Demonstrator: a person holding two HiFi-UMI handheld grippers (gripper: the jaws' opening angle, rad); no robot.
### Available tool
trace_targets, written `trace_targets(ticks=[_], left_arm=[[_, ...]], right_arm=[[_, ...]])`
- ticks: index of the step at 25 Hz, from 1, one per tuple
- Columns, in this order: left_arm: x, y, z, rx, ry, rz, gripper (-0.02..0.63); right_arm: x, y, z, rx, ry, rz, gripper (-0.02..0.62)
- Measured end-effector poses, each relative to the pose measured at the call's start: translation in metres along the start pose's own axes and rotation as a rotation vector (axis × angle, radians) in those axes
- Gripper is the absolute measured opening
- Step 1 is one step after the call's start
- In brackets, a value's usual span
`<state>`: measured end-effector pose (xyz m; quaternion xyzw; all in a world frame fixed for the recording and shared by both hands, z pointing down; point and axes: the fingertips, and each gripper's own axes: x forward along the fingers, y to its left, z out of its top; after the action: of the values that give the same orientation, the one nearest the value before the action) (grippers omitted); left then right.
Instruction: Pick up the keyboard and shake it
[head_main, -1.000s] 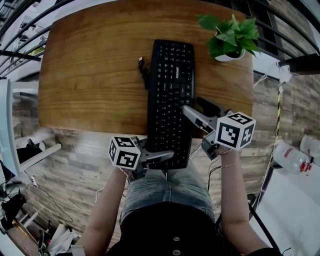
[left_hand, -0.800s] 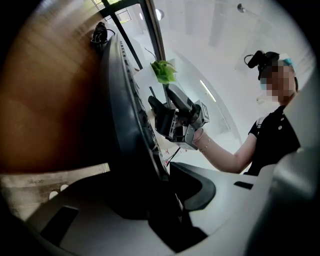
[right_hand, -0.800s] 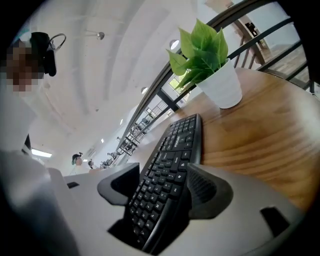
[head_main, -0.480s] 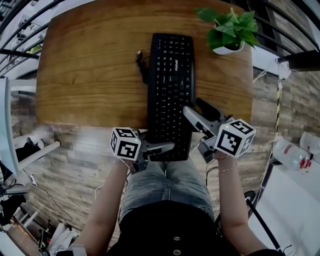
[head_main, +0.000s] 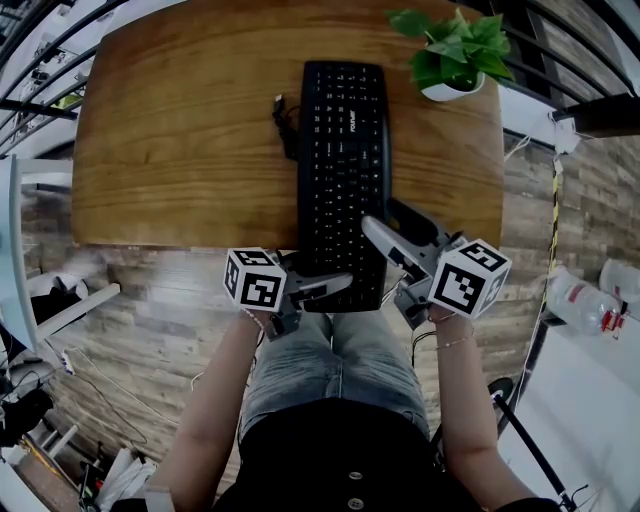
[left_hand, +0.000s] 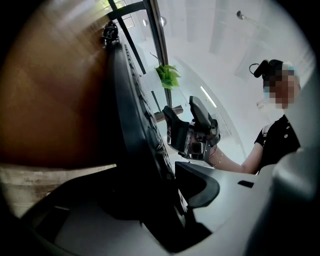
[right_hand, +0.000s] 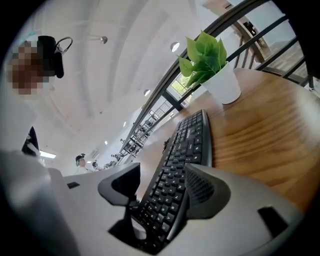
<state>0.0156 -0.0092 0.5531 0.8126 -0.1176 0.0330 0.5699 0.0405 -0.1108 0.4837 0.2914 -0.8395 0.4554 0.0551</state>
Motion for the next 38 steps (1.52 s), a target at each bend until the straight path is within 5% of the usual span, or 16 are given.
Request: trace_targets(ticks=[6, 16, 23, 26, 30, 33, 38], left_arm=[[-0.013, 0.010, 0.000, 0.015, -0.050, 0.144, 0.270], [-0.067, 0.000, 0.002, 0.020, -0.164, 0.325, 0.276], [-0.095, -0.037, 0.028, 0.229, -0.212, 0.430, 0.275], [-0.092, -0.059, 0.044, 0.340, -0.206, 0.411, 0.273], [-0.083, -0.092, 0.075, 0.472, -0.235, 0.378, 0.262], [-0.085, -0.114, 0.104, 0.554, -0.307, 0.385, 0.157], [-0.084, -0.139, 0.133, 0.685, -0.368, 0.426, 0.089]], right_arm=[[-0.003, 0.012, -0.002, -0.040, 0.008, -0.006, 0.281], [-0.019, 0.034, -0.007, -0.095, 0.017, -0.026, 0.279], [-0.029, 0.062, 0.001, -0.167, -0.013, -0.015, 0.269], [-0.033, 0.069, 0.009, -0.214, -0.037, -0.062, 0.083], [-0.040, 0.081, 0.022, -0.286, -0.057, -0.071, 0.078], [-0.046, 0.093, 0.040, -0.324, -0.120, -0.070, 0.049], [-0.052, 0.114, 0.068, -0.409, -0.200, -0.070, 0.038]])
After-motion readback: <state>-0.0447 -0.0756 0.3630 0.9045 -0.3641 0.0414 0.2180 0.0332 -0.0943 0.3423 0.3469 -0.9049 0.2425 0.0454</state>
